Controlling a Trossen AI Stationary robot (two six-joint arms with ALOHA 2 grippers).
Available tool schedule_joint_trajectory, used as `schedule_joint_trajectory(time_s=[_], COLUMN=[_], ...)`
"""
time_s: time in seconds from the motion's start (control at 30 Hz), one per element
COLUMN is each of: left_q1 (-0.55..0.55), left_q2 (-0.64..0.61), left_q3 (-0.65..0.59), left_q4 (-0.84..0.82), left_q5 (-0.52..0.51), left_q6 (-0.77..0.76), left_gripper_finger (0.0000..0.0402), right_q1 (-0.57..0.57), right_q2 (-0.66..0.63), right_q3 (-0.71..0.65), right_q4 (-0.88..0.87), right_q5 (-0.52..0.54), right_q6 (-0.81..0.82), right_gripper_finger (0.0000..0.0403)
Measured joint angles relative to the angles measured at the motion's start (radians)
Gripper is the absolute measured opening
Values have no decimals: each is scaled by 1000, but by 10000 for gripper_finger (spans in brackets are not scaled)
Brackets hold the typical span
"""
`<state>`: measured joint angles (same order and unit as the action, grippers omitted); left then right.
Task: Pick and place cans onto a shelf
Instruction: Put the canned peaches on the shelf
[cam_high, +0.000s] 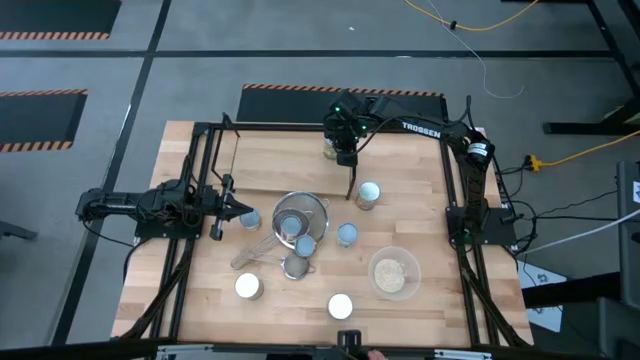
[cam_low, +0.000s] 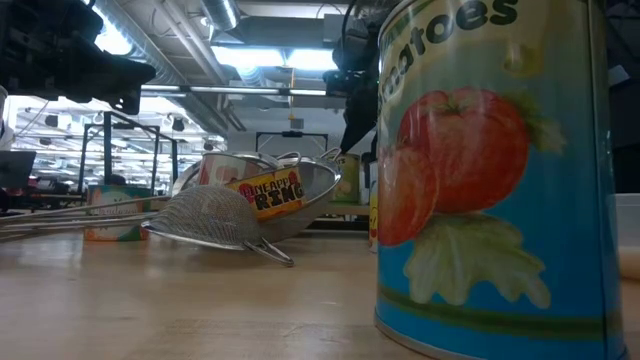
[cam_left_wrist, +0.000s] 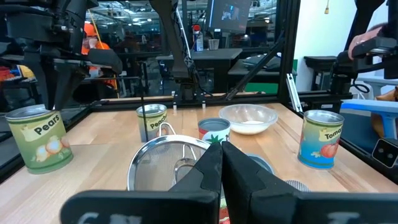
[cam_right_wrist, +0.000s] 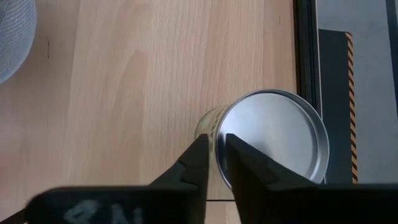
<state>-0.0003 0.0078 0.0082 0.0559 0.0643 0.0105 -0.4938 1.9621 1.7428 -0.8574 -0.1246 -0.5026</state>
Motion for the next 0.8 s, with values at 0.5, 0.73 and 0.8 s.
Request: schedule_joint_trajectory(time_s=[0.5,0.73,0.8], left_q1=[0,0,0], left_q2=[0,0,0], left_q3=[0,0,0], left_q4=[0,0,2], left_q5=[0,0,0], left_q6=[0,0,0], left_gripper_finger=[0,0,0], right_q1=[3,44,66], right_q2=[0,0,0], right_q3=[15,170,232], right_q4=[-23,-161,-228], right_q5=[0,0,-1], right_q6=[0,0,0], right_gripper_finger=[122,124,124])
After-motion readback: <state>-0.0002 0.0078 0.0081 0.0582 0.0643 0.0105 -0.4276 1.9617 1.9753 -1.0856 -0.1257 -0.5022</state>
